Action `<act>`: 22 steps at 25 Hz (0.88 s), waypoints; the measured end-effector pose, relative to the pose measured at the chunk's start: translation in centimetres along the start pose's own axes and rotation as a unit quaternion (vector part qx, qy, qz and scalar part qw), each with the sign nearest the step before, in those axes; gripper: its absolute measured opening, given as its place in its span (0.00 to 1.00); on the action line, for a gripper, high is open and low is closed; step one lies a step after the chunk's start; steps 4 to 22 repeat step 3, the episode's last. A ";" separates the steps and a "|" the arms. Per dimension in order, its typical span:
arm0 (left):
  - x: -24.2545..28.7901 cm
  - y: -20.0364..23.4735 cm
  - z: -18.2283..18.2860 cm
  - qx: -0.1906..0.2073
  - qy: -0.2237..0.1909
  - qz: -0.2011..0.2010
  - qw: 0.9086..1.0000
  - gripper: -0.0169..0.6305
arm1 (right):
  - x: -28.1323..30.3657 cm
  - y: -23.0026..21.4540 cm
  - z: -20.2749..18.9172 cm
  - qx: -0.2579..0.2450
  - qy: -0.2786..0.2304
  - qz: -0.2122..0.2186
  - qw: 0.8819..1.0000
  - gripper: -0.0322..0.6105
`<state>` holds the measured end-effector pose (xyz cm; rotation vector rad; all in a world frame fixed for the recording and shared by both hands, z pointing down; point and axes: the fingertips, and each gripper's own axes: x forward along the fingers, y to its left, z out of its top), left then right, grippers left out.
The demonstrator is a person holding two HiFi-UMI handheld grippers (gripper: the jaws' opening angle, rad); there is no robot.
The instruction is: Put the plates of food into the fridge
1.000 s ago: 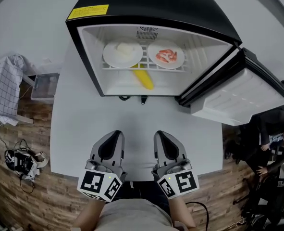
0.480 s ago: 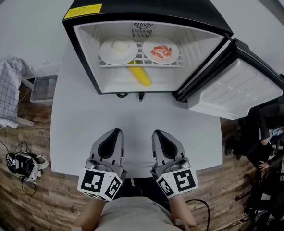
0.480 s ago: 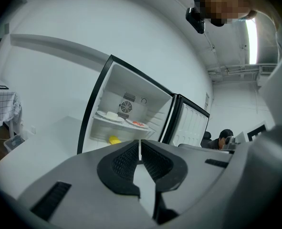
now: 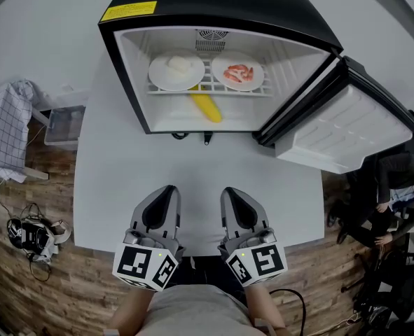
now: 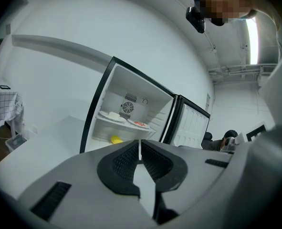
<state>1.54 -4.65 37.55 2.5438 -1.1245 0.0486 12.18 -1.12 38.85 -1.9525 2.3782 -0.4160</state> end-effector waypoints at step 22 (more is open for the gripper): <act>-0.4 0.3 0.0 -0.001 0.001 0.002 1.000 0.04 | 0.0 0.4 -0.1 0.001 0.001 0.001 1.000 0.07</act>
